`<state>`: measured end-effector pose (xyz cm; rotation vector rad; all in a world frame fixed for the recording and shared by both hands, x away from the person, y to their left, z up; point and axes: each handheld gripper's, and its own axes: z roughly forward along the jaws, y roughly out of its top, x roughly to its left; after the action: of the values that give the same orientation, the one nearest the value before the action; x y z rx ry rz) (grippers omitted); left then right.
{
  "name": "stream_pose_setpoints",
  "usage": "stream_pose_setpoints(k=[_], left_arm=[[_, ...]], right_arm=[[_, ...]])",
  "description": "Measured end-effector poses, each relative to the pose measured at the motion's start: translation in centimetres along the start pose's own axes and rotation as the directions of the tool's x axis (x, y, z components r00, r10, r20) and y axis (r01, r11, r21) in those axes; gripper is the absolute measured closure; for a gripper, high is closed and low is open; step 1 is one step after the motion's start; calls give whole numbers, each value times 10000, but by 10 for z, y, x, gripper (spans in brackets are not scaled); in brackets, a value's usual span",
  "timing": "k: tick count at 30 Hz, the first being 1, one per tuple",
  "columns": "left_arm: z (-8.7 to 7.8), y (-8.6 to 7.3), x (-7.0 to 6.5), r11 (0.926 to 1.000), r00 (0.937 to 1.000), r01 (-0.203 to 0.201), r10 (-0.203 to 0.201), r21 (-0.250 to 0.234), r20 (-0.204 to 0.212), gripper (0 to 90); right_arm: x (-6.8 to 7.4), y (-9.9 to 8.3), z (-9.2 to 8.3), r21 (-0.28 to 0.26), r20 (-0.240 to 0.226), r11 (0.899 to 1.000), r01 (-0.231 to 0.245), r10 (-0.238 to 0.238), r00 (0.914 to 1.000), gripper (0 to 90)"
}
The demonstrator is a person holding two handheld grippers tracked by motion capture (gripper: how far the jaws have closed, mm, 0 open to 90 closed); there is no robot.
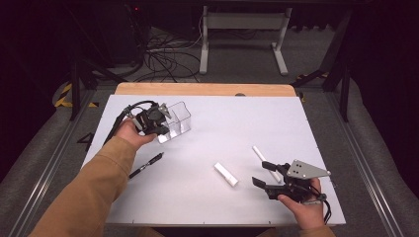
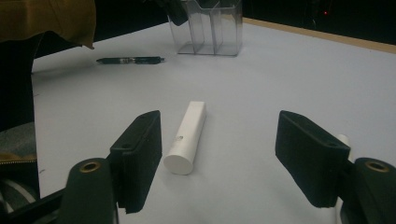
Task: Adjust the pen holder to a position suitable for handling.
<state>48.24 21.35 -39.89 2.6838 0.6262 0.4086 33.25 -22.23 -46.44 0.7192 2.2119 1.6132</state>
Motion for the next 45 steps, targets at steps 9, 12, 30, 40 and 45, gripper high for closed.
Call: stream_pose_setpoints(k=[9, 12, 30, 40, 45], left_arm=[[-16, 17, -18, 9916, 9941, -1045, 1065, -767, 215, 872], [-21, 26, -27, 9822, 9872, -1511, 1558, -1121, 349, 872], [-3, 51, -57, 9240, 9116, -3577, 3770, -1354, 1640, 872], [9, 53, -55, 9096, 8810, -3938, 4145, -1321, 2279, 872], [12, 53, -52, 9040, 8731, -4033, 4265, -1417, 2363, 871]], right_arm=[[0, 0, 0, -34, -19, 10000, -17, 17, 10000, 324], [0, 0, -1, -72, -13, 10000, -17, 17, 10000, 324], [1, 0, -2, -100, -62, 9999, -56, 55, 10000, 324], [2, -2, -6, -102, 10, 9998, -140, 140, 9999, 323], [2, -4, -7, -106, 84, 9998, -190, 191, 9998, 322]])
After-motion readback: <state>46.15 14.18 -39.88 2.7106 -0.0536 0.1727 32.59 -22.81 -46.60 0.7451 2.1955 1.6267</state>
